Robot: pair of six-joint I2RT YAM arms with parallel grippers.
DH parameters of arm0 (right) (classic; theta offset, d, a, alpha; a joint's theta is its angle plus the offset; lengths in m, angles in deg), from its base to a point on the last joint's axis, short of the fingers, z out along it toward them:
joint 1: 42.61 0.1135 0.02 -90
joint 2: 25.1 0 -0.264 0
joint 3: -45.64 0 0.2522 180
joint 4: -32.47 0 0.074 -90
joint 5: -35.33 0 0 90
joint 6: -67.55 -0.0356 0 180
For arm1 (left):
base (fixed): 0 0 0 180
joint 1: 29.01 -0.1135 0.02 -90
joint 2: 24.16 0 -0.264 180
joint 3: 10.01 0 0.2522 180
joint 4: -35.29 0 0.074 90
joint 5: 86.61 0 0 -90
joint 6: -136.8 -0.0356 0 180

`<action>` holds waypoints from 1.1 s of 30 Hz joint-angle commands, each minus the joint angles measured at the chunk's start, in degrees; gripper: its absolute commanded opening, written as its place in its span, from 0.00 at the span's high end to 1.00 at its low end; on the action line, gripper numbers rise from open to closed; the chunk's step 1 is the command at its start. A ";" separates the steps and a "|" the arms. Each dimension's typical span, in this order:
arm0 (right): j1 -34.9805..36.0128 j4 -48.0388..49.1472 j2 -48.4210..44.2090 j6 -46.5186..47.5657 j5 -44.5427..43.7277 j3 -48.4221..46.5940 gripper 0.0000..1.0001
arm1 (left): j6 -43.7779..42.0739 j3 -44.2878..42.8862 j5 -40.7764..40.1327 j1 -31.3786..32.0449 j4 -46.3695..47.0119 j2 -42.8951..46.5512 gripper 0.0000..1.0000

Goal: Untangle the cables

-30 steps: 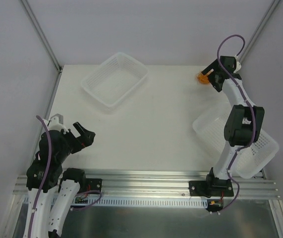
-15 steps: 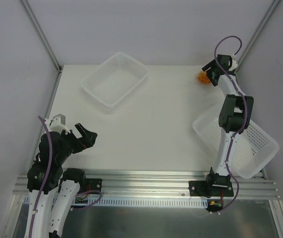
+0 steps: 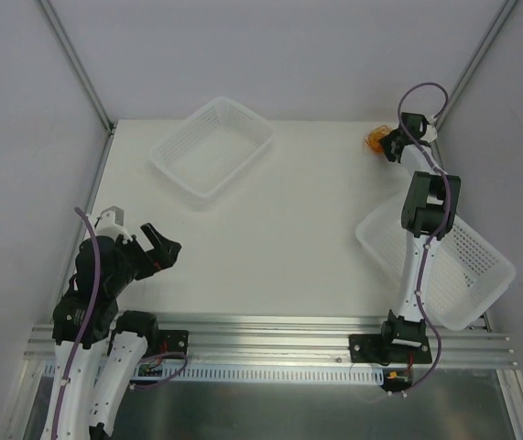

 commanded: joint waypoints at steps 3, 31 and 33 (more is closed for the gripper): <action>-0.07 4.60 -1.70 -1.92 2.24 -0.15 0.86 | 0.20 -0.84 0.97 0.33 2.56 -2.14 0.01; 38.86 2.60 -46.61 19.87 35.20 51.88 0.99 | 2.38 6.36 17.30 0.33 18.99 -18.49 0.01; 41.49 1.71 -47.49 21.36 35.81 54.25 0.99 | 3.97 7.42 18.80 0.42 20.22 -19.37 0.01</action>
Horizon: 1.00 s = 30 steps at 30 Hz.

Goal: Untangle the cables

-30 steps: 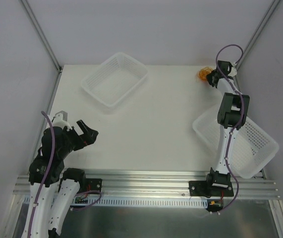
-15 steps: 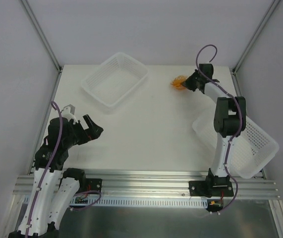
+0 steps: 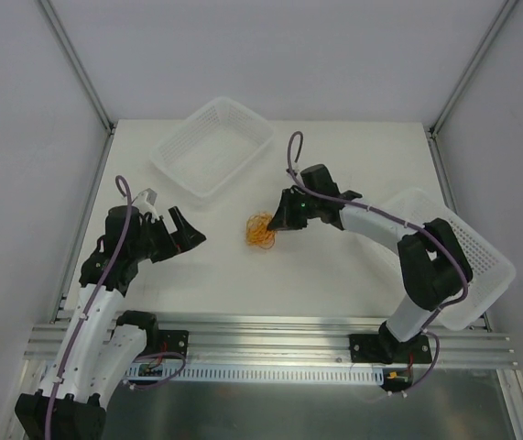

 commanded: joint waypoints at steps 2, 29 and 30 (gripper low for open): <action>3.69 -0.90 -4.42 5.00 4.54 5.75 0.83 | 4.36 2.50 5.87 0.95 5.30 -1.40 0.01; 1.33 -18.39 -19.19 10.81 -13.91 4.27 0.33 | 3.40 -13.13 -8.97 29.68 12.95 -40.24 0.10; 1.41 -17.60 -18.92 10.72 -13.65 4.44 0.33 | 3.23 -13.57 -9.41 30.04 12.95 -41.56 0.11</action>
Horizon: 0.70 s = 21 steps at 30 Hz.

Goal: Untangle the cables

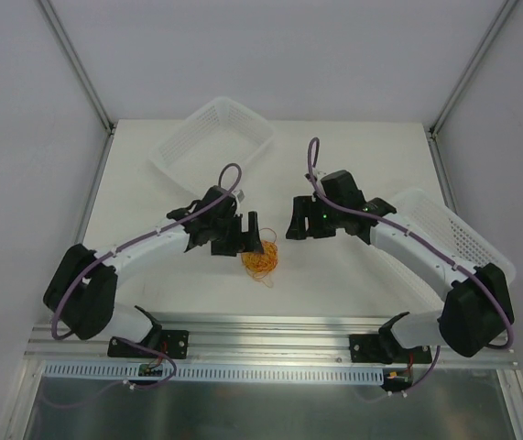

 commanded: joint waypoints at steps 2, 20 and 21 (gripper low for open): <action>-0.16 2.05 1.10 -2.27 -1.41 0.57 0.34 | -2.56 -3.65 -4.00 1.89 0.93 -7.07 0.13; 0.54 16.73 13.05 -10.35 0.97 4.27 0.41 | -6.70 1.26 -2.42 2.60 6.73 -15.43 1.00; 0.63 16.82 14.01 -10.79 -0.16 3.92 0.42 | -6.78 1.70 -2.16 2.60 6.91 -14.82 1.00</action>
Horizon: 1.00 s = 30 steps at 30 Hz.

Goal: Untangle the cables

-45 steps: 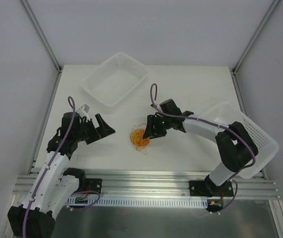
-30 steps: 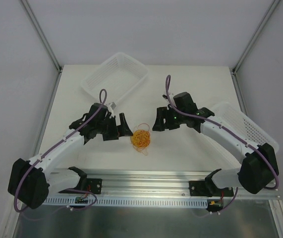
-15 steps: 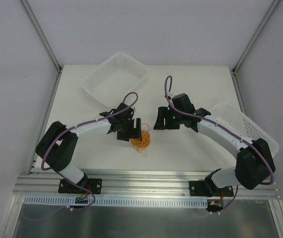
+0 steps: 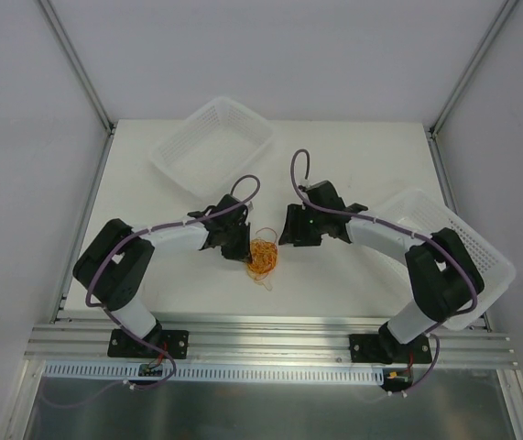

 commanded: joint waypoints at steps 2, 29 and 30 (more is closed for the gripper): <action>0.74 3.60 4.41 -1.99 -1.79 -2.46 0.46 | -2.46 3.21 1.41 0.76 0.63 2.01 1.00; 13.13 -10.37 23.40 7.16 -25.26 -19.79 0.78 | -1.76 8.14 1.94 0.76 3.19 6.06 1.00; 13.05 -10.55 23.40 6.98 -25.96 -19.70 0.87 | -1.58 8.49 1.16 0.67 3.19 6.49 1.00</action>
